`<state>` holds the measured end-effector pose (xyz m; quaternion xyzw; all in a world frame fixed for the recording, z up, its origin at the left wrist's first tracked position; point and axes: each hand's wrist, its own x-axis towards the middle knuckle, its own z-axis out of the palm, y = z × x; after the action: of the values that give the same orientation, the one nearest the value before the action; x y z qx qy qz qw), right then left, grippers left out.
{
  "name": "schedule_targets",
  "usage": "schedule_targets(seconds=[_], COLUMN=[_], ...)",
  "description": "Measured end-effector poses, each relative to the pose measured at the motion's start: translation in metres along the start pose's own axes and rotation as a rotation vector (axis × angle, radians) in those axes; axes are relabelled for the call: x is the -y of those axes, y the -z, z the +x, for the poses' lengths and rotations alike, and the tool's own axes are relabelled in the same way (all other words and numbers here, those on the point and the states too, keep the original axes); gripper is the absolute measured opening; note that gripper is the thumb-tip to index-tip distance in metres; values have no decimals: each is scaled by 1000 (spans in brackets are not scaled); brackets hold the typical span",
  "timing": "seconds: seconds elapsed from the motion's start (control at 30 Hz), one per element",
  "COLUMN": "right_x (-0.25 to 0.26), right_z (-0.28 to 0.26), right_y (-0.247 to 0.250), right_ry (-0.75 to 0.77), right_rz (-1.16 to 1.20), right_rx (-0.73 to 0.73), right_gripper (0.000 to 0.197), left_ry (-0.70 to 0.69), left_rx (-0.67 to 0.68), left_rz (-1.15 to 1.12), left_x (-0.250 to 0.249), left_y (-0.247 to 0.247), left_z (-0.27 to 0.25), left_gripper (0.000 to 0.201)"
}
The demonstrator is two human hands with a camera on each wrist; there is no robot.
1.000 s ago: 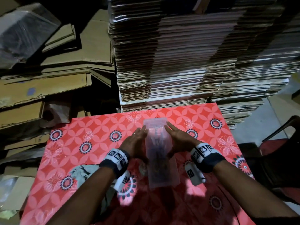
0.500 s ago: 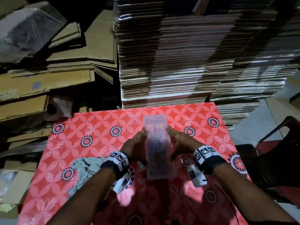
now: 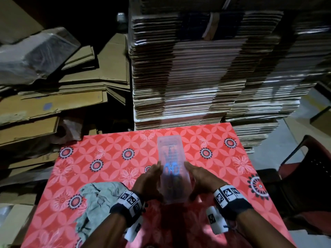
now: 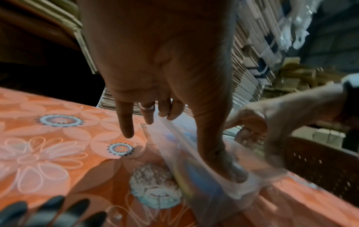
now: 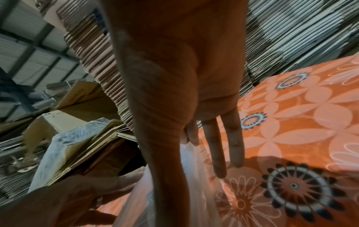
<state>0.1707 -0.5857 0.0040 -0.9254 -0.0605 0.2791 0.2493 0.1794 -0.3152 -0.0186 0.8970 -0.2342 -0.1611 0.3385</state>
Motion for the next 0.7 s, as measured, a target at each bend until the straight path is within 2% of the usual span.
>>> schedule_targets(seconds=[0.13,0.2,0.27,0.3,0.33,0.37,0.4,0.43,0.47,0.5,0.53,0.63,0.7], right_x=[-13,-16,-12,-7,2,5,10,12,18,24,37,75,102], right_z=[-4,-6,-6,-7,-12,-13,-13,-11,-14,-12,-14,-11,-7], right_y=[-5,-6,-6,-6,-4,-5,-3,-1,2,2,4,12,17], right_ry=[-28,-35,-77,-98,-133,-150,-176,-183,-136,-76,-86,-100,-74], right_rz=[122,147,160,195,226,175,184,194,156,86,43,57,-138], right_rx=[-28,-12,-10,-15,-27,-45,-50,-36,-24,-7,19,-28,-93], right_gripper=[148,145,137,118,91,72,71,91,123,143,147,134,111], left_ry=[-69,-29,23,37,61,66,74,70,94,103,130,141,147], left_rx=[-84,-21,56,79,94,87,82,81,107,113,120,98,-23], left_rz=[18,98,195,230,234,230,218,226,252,283,311,375,365], left_x=[5,-2,-10,-12,-17,-19,-23,-22,-23,-23,-26,-27,-26], left_y=[-2,0,5,6,8,10,12,11,13,15,21,34,51], left_z=[-3,-2,-2,-2,-4,-6,-10,-11,-15,-17,-19,-26,-32], left_gripper=[148,147,138,136,135,135,133,131,131,132,134,131,110])
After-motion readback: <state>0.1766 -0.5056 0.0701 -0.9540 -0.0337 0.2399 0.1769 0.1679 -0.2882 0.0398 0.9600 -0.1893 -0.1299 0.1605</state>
